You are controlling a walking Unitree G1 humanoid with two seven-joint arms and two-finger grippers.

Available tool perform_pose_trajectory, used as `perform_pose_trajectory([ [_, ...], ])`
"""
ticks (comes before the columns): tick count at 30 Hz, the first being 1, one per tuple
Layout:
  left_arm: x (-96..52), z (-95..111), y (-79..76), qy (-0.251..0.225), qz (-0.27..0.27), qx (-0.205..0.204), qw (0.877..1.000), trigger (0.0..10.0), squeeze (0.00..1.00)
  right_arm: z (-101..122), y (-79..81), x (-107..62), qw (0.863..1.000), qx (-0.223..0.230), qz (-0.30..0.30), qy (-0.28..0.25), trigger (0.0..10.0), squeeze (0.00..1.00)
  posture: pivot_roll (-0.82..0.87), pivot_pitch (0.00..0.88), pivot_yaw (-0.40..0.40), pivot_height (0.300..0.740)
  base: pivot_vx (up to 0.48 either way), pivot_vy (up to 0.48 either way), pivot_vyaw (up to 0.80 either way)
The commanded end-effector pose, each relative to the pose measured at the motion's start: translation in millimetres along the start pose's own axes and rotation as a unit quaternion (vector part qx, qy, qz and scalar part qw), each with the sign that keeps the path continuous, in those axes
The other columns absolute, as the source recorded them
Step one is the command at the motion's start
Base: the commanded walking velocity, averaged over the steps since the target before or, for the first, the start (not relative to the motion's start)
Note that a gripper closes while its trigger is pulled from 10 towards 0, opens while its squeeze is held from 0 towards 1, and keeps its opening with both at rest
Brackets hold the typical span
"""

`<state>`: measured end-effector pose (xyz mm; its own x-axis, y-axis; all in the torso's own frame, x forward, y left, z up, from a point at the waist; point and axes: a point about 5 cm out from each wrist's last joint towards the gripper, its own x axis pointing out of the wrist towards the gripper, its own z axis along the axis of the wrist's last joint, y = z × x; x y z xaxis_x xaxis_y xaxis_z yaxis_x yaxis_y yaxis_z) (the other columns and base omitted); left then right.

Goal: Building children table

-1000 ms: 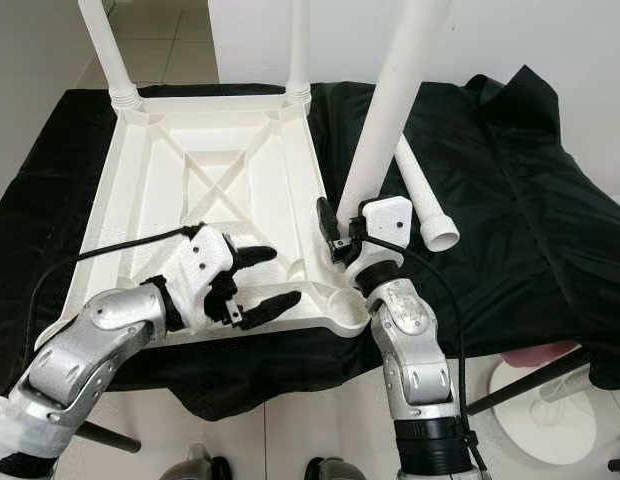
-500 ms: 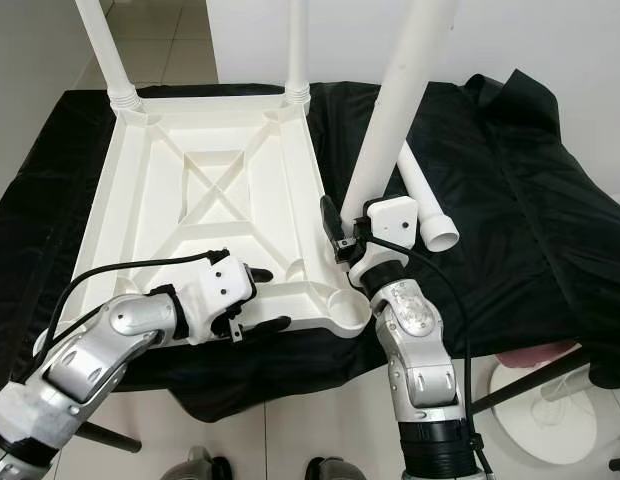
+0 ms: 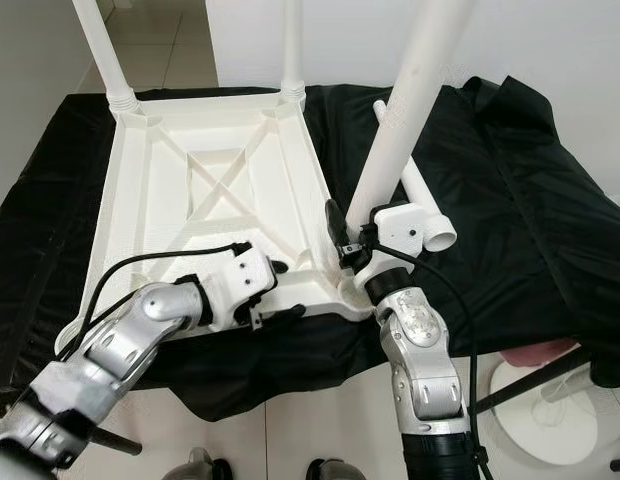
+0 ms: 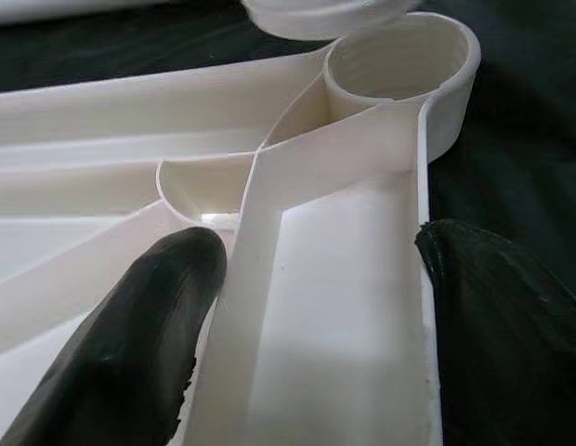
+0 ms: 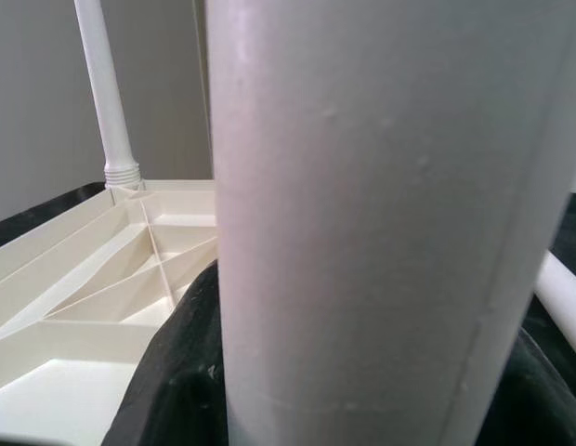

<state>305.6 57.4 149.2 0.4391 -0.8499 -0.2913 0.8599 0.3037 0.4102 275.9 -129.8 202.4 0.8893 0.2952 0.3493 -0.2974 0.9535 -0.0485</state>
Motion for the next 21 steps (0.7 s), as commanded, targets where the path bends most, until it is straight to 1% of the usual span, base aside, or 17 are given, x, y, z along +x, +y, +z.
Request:
perform_pose_trajectory([
  [1,-4.7,-21,5.6,0.049,0.067,-0.009,0.997,10.0,0.00,1,0.9,-2.1,1.000,0.003,0.000,-0.006,10.0,0.00,-0.04,0.132,0.003,0.740,0.000,0.000,0.00],
  [3,-5.5,-22,15.3,0.053,0.082,-0.005,0.995,10.0,0.00,-1,0.9,-1.9,1.000,0.008,-0.002,-0.004,10.0,0.00,-0.04,0.127,0.004,0.740,0.000,0.000,0.00],
  [6,-7.3,-22,19.1,0.053,0.085,-0.003,0.995,10.0,0.00,-3,0.4,-1.6,1.000,0.011,-0.004,-0.003,10.0,0.00,-0.04,0.123,0.005,0.740,0.000,0.000,0.00],
  [8,-10.7,-20,21.4,0.045,0.076,0.001,0.996,10.0,0.00,-5,-1.1,-2.3,1.000,0.020,-0.010,-0.002,10.0,0.00,-0.03,0.120,0.007,0.740,0.000,0.000,0.00],
  [10,-14.3,-16,17.9,0.028,0.054,0.003,0.998,10.0,0.00,-7,-4.4,-4.2,0.998,0.050,-0.021,-0.001,10.0,0.00,-0.03,0.117,0.004,0.740,0.000,0.000,0.00],
  [11,-14.3,-16,17.9,0.028,0.054,0.003,0.998,10.0,0.00,-7,-4.4,-4.2,0.998,0.050,-0.021,-0.001,10.0,0.00,-0.03,0.117,0.004,0.740,0.000,0.000,0.00],
  [13,-18.2,-10,11.5,-0.004,0.026,-0.003,1.000,10.0,0.00,-6,-9.2,-6.0,0.997,0.073,-0.033,-0.005,10.0,0.00,-0.03,0.114,0.000,0.740,0.000,0.000,0.00],
  [15,-19.6,-5,8.3,-0.029,0.012,-0.006,0.999,10.0,0.00,-6,-11.9,-7.0,0.997,0.072,-0.035,-0.005,10.0,0.00,-0.03,0.114,0.000,0.740,0.000,0.000,0.00],
  [16,-19.6,-5,8.3,-0.029,0.012,-0.006,0.999,10.0,0.00,-6,-11.9,-7.0,0.997,0.072,-0.035,-0.005,10.0,0.00,-0.03,0.114,0.000,0.740,0.000,0.000,0.00],
  [17,-20.4,0,7.0,-0.050,0.011,-0.021,0.998,10.0,0.00,-6,-14.8,-8.5,0.997,0.063,-0.035,-0.002,10.0,0.00,-0.03,0.113,-0.002,0.740,0.000,0.000,0.00],
  [21,-22.5,8,8.7,-0.069,0.021,-0.034,0.997,10.0,0.00,-6,-19.9,-11.0,0.998,0.055,-0.034,0.001,10.0,0.00,-0.03,0.112,-0.005,0.740,0.000,0.000,0.00],
])
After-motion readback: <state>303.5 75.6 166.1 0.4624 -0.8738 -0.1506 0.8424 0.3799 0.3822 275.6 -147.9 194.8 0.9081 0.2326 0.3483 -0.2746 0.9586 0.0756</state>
